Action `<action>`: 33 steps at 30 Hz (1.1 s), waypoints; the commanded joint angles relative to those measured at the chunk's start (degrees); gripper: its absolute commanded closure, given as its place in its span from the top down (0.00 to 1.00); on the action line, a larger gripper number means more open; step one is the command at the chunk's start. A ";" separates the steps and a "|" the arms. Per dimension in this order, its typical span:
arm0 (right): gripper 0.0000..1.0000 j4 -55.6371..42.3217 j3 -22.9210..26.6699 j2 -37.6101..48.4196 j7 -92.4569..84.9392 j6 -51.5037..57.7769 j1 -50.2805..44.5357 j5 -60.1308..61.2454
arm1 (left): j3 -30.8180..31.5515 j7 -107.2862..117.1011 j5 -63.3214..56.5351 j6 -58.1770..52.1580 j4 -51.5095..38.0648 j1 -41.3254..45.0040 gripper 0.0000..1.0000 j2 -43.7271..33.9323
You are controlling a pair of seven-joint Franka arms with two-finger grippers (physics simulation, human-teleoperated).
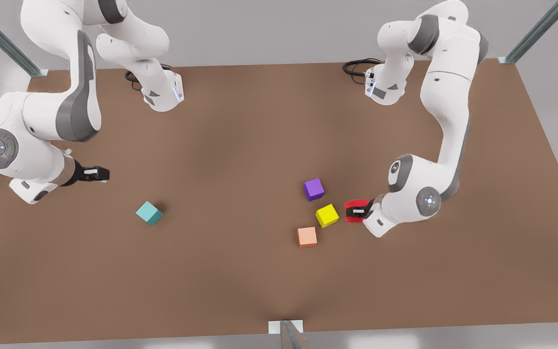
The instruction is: Pick up red wooden cube and pass to hand red wooden cube and place in blue wooden cube
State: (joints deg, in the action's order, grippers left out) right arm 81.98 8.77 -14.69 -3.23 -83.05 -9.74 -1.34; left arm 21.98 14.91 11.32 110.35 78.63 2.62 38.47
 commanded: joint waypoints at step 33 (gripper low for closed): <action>1.00 7.67 -8.95 -23.54 -145.22 -28.92 -11.09 97.58 | 18.62 -18.07 34.82 8.30 -15.88 -0.68 0.71 18.57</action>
State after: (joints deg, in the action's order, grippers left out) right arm 89.46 -0.07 -38.19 -106.93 -110.68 -20.78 94.40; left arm 40.56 3.17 45.51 118.64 62.77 1.93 57.15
